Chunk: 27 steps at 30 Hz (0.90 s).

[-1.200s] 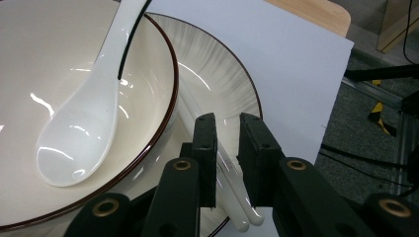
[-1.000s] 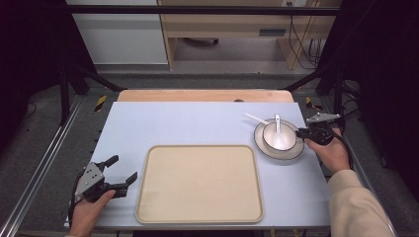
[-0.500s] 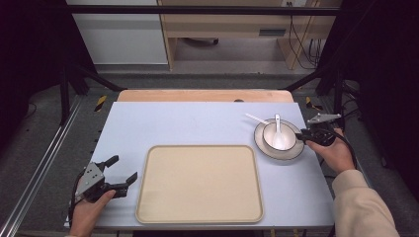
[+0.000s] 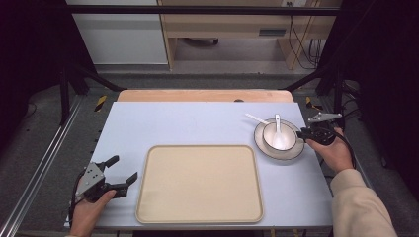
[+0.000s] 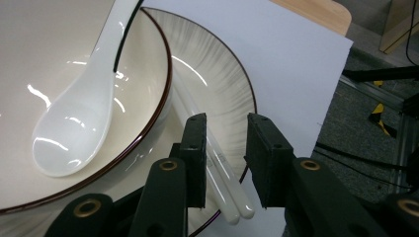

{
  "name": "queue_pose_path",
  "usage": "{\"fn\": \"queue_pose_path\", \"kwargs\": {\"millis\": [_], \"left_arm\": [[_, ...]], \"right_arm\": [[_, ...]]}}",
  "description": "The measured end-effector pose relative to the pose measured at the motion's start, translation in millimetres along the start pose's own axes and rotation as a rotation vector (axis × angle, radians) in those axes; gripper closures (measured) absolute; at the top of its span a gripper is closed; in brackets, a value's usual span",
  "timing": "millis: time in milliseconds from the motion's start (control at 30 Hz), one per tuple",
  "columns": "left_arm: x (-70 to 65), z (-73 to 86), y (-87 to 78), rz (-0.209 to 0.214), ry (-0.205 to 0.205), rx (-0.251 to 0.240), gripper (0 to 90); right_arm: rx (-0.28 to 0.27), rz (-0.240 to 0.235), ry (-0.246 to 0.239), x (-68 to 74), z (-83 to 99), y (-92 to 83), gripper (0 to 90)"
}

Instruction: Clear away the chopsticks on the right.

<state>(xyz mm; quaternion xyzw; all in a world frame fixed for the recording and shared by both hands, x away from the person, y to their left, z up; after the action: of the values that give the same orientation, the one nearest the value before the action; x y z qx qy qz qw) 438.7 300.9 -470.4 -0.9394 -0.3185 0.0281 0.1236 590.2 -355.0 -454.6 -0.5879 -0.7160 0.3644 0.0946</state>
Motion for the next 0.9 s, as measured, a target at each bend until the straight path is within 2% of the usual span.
{"fn": "queue_pose_path", "kwargs": {"millis": [133,267,900], "left_arm": [[0.4,0.1,-0.7,-0.002,-0.003,-0.002,8.5],[0.5,0.4,-0.2,-0.001,-0.002,0.0,8.5],[-0.1,1.0,0.9,0.001,-0.003,0.005,8.6]], "right_arm": [[0.019,-0.004,-0.001,0.8,1.1,2.7,71.2],[0.017,-0.004,-0.011,0.1,1.9,3.4,71.6],[0.025,0.004,0.004,-3.0,2.9,11.3,74.1]]}}
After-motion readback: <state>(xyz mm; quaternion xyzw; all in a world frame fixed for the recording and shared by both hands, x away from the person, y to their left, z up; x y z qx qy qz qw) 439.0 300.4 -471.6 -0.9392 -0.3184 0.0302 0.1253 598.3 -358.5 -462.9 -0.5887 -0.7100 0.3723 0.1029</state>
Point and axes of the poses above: each handheld gripper's, and its own axes: y roughly forward along the jaws, z roughly out of its underside, x roughly to its left, the point moved 3 cm from there along y, roughly forward along the jaws, and after that the axes turned 15 degrees about z, right-handed, at the moved point
